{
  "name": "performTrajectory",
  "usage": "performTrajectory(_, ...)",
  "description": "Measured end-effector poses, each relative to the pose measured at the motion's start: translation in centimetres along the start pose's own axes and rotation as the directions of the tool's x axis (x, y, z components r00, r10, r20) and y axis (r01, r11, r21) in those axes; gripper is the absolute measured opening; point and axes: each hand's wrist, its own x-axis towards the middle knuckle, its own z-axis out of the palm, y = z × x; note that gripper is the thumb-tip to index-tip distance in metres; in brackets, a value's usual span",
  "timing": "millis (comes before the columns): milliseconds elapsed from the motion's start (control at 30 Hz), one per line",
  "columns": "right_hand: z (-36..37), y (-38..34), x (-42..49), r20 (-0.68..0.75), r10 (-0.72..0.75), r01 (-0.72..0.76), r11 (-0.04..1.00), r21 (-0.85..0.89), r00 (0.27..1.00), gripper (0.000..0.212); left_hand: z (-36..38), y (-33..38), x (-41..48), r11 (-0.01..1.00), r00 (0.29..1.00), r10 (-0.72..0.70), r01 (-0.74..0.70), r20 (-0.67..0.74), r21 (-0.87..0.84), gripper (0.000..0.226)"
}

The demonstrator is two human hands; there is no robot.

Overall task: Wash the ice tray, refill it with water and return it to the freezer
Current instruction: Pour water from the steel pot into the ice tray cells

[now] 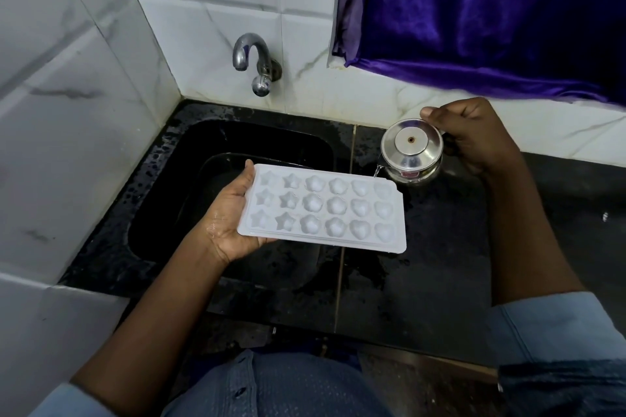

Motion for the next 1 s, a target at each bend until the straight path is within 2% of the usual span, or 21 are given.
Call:
performTrajectory(467,0.9,-1.6,1.3,0.023,-0.034,0.035,0.999,-0.016,0.999,0.062,-0.1,0.5,0.4,1.0,1.0,0.011,-0.011,0.015,0.011,0.076)
performTrajectory(667,1.0,-1.6,1.5,0.035,-0.03,0.031,0.999,-0.025,0.999,0.056,-0.2,0.7,0.5,1.0,1.0,0.001,-0.001,0.031,0.007,0.078)
performTrajectory(800,1.2,-1.8,1.4,0.033,-0.04,0.041,0.999,-0.016,0.999,0.062,-0.1,0.7,0.6,1.0,1.0,-0.005,0.005,0.03,-0.005,0.076)
performTrajectory(1000,1.2,-1.8,1.6,0.037,-0.031,0.032,0.999,-0.015,0.999,0.057,0.1,0.9,0.5,1.0,1.0,0.008,-0.008,0.014,0.011,0.074)
